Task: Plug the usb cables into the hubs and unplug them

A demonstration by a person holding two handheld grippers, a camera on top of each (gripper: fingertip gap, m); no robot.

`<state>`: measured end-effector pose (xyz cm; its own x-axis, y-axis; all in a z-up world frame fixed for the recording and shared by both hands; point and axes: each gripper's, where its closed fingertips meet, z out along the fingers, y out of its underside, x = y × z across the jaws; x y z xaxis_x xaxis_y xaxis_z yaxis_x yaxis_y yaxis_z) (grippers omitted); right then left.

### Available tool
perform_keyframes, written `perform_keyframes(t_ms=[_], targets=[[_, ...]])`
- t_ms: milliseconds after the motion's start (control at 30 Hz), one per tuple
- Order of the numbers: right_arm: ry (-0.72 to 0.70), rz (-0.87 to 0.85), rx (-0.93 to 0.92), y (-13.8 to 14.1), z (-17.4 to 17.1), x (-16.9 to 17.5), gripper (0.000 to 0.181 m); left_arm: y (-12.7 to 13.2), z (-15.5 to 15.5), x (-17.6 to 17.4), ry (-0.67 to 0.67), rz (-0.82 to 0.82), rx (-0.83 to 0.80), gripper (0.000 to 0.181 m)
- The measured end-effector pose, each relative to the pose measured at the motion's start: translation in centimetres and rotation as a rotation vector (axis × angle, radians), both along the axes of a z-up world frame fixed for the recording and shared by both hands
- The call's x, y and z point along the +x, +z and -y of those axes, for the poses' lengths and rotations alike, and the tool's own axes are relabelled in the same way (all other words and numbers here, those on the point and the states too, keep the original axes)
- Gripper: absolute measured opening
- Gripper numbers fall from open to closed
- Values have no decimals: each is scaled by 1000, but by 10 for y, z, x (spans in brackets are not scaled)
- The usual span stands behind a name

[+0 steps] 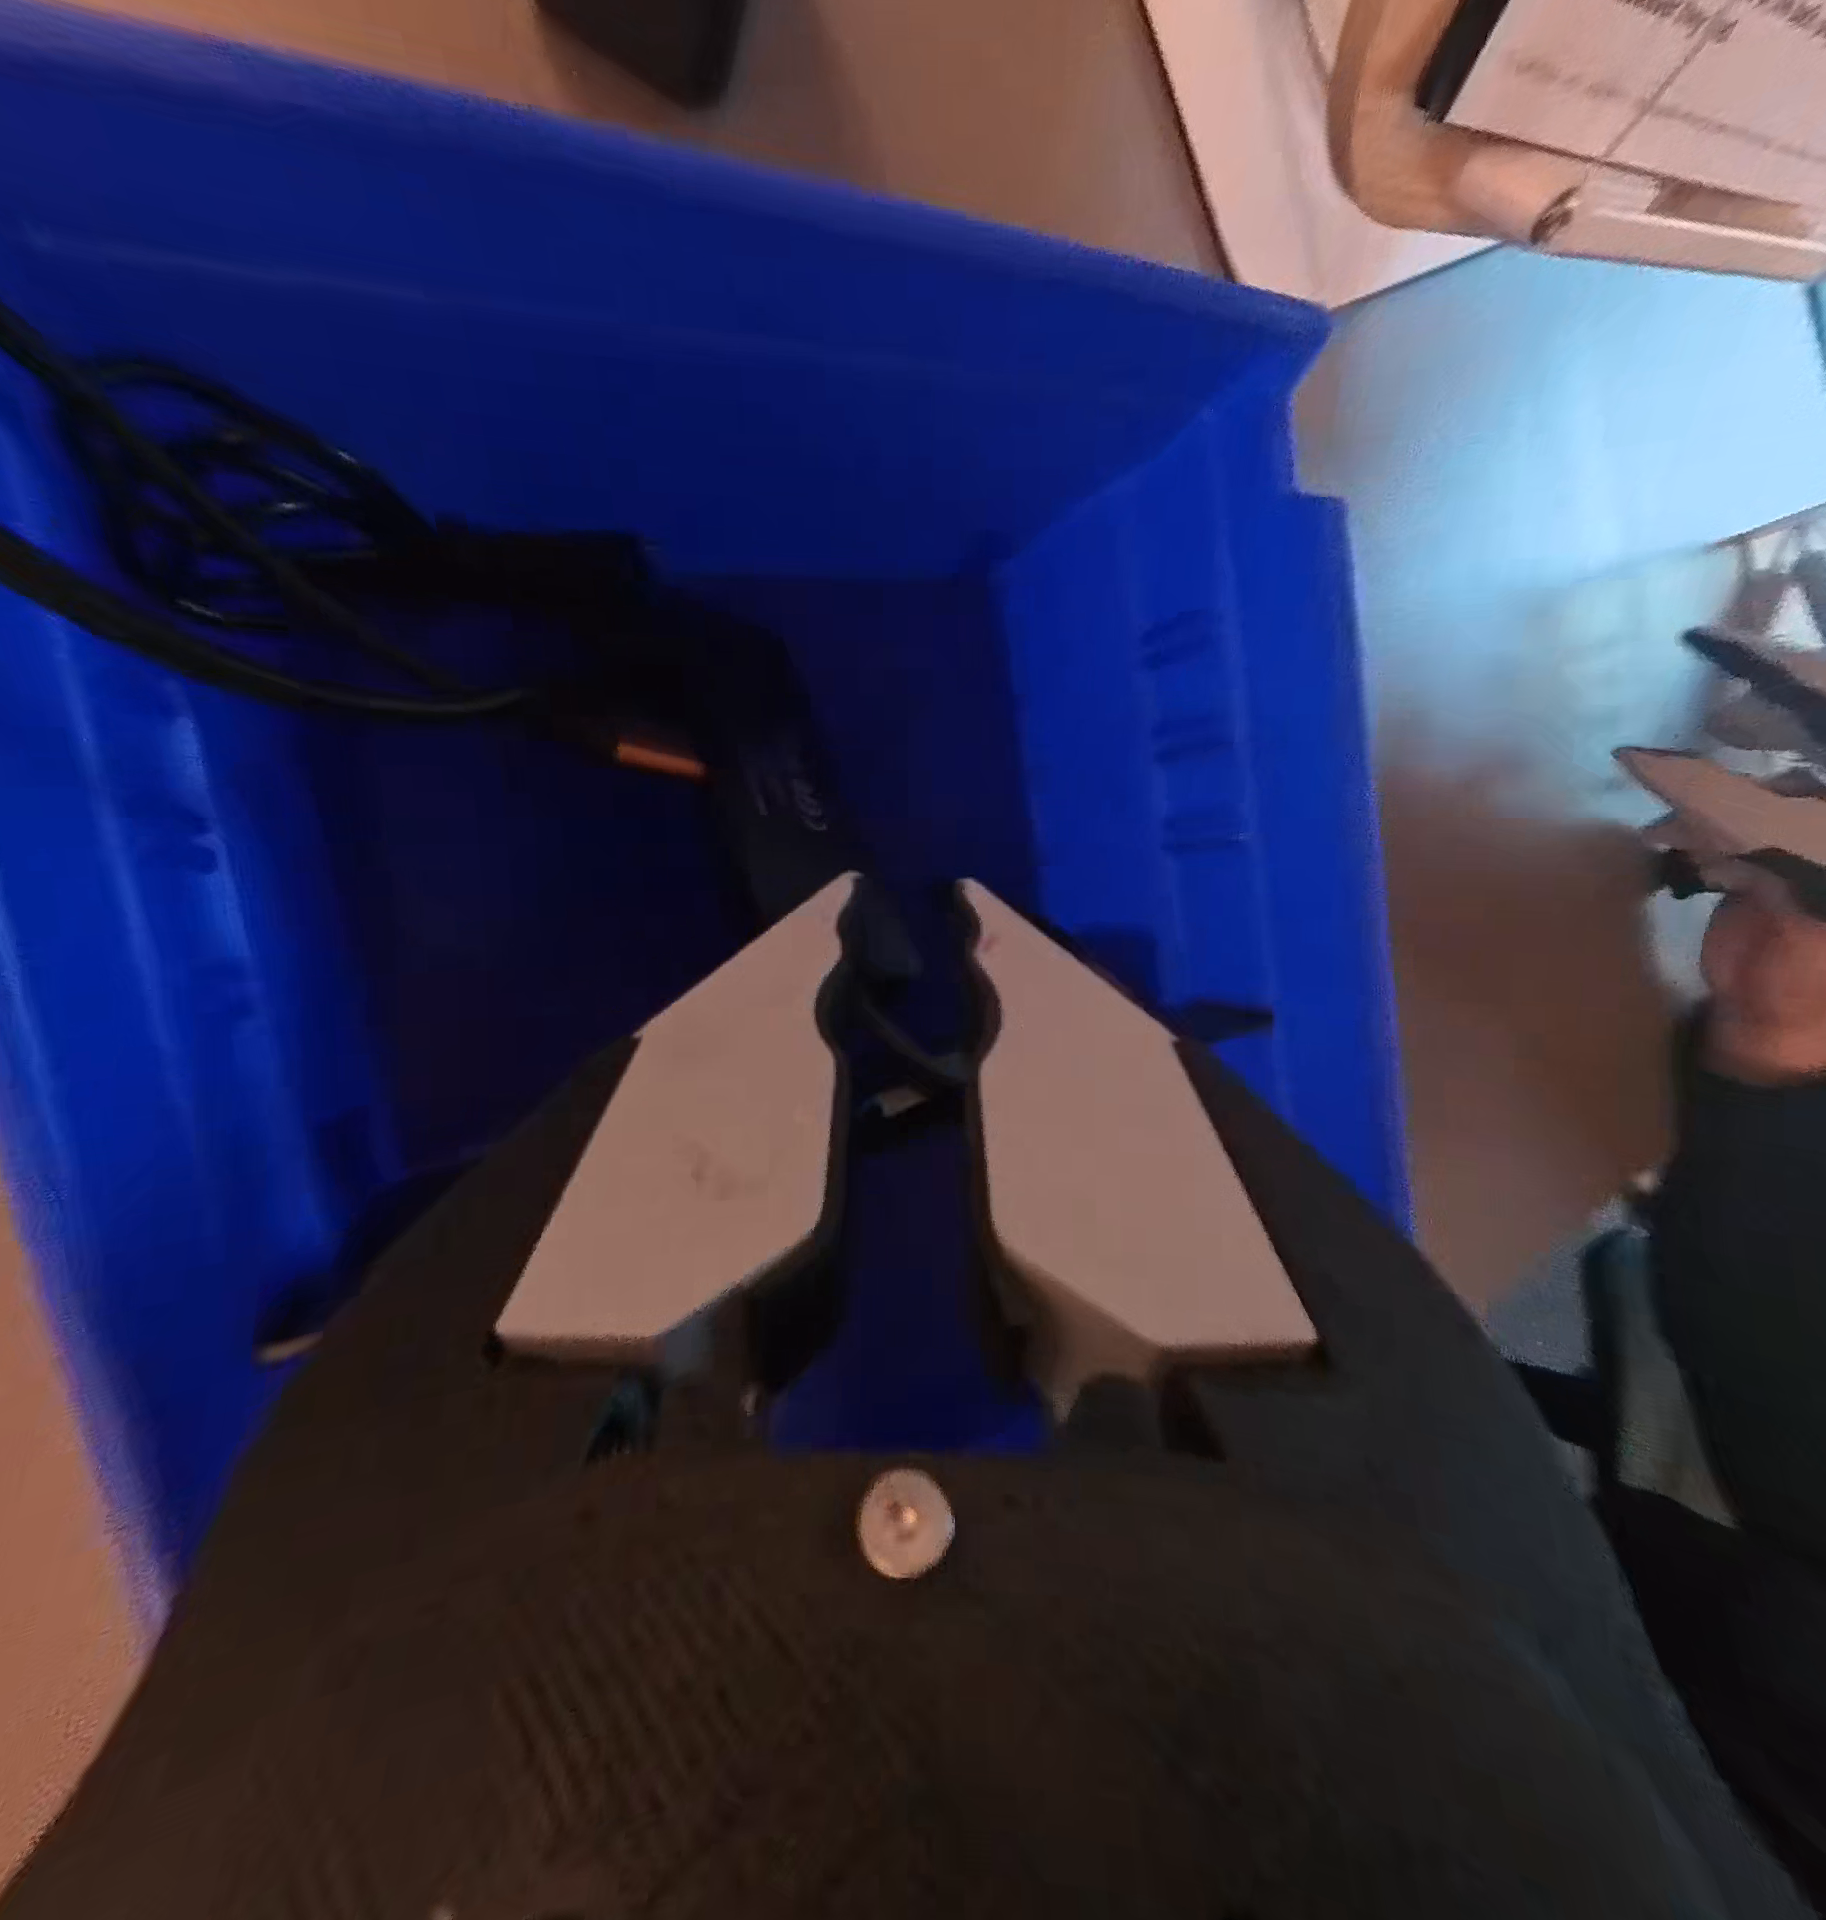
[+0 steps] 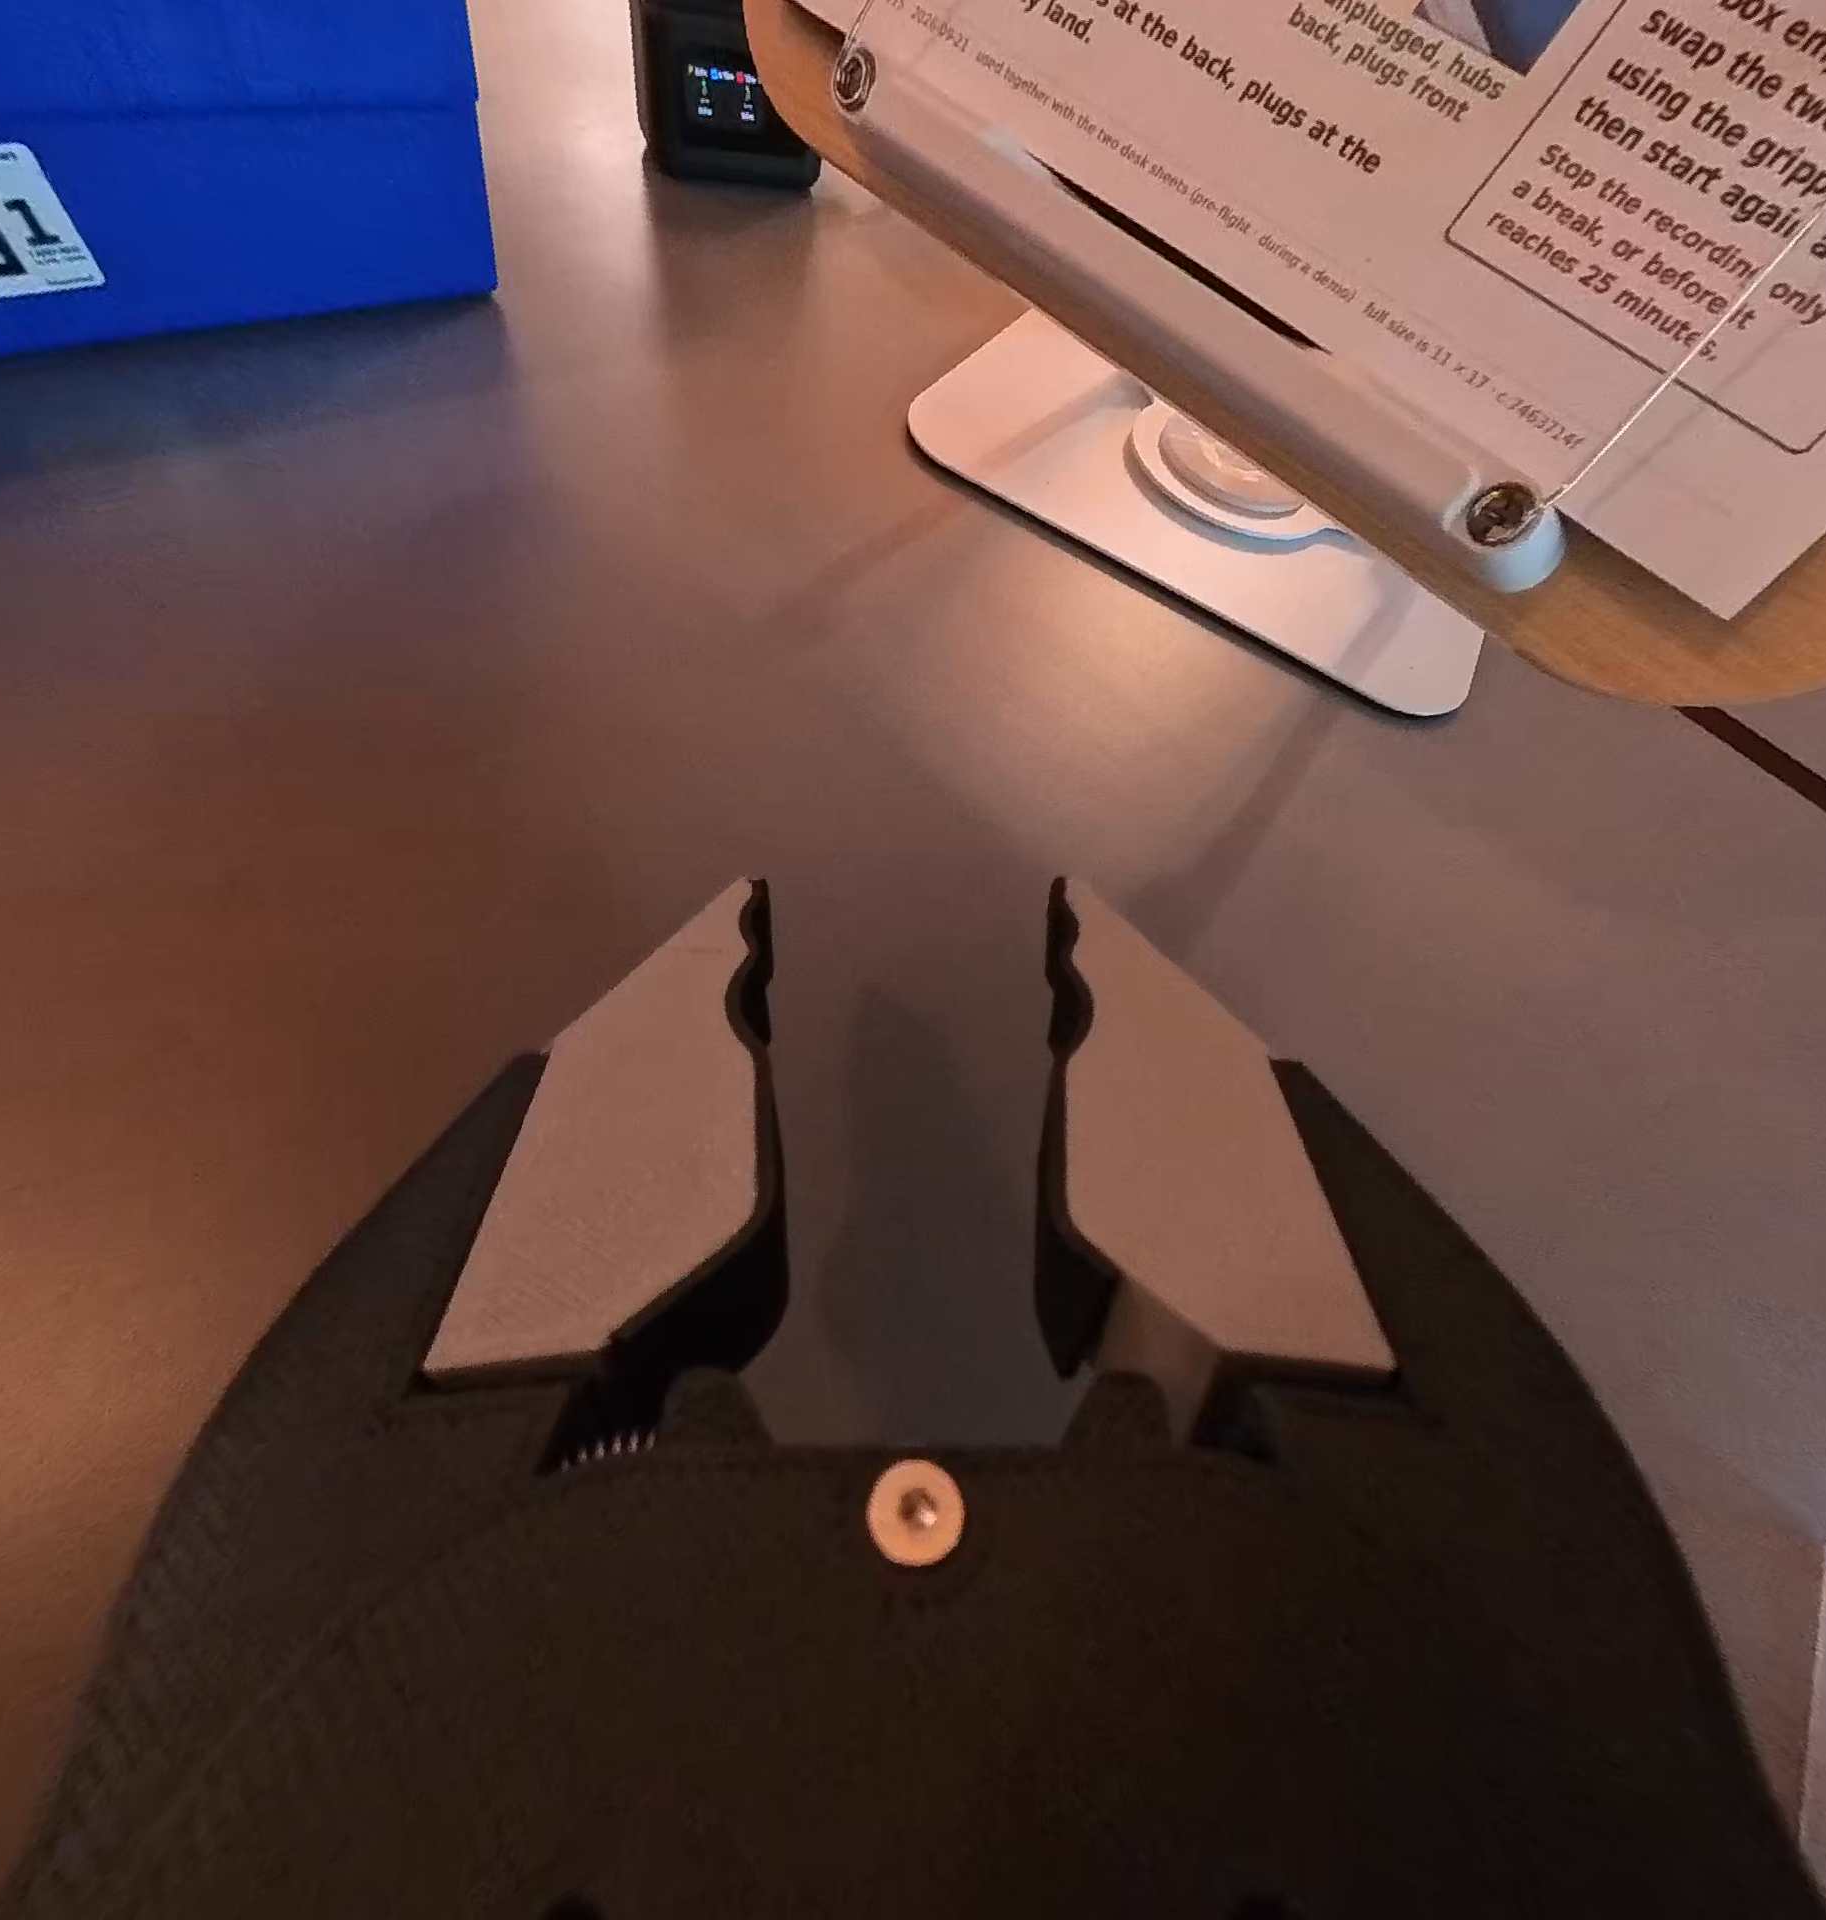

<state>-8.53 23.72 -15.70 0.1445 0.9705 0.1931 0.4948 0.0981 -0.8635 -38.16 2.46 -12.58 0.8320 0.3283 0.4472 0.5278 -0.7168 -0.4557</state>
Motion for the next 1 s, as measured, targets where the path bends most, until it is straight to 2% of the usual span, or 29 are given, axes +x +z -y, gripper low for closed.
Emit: perform_keyframes(t_ms=[67, 133, 200, 300, 400, 467, 500, 567, 600, 633, 700, 800, 867, 1000], targets=[[1, 7, 0, -1, 0, 0, 49, -4, -4, 8, -33, 88, -1, 0], [2, 13, -4, -2, 0, -1, 49, -8, -4, 11, -77, 89, -26, 0], [2, 16, -5, -3, 0, -1, 48, -9, -1, 4, -94, 14, -68, 0], [0, 17, -1, -3, -1, -1, 48, 5, 8, -18, -59, -115, -108, 0], [0, 22, 0, -3, -1, -1, 48, 7, 18, -29, -25, -173, -178, 37], [1, 29, 5, -4, 0, -1, 47, -7, 22, -21, -40, -147, -250, 56], [1, 31, 9, -4, 0, -1, 47, -15, 22, -18, -47, -136, -275, 58], [1, 32, 20, -4, 0, -1, 46, -18, 14, -18, -36, -148, -261, 56], [-1, 33, 25, -4, 0, -1, 45, -16, 6, -11, -54, -116, -233, 40], [-2, 33, 29, -4, 0, 0, 45, -17, 4, -7, -73, -111, -243, 38], [-2, 33, 30, -4, 0, 1, 44, -20, 10, -8, -140, -192, -323, 37], [1, 36, 20, -5, 0, 0, 43, -4, 9, -11, -237, -363, -351, 36], [5, 45, 22, -6, 1, 0, 42, 15, 11, -17, -303, -571, -396, 34], [19, 60, 45, -8, 4, -2, 41, 67, 8, -22, -423, -1044, -421, 33]])
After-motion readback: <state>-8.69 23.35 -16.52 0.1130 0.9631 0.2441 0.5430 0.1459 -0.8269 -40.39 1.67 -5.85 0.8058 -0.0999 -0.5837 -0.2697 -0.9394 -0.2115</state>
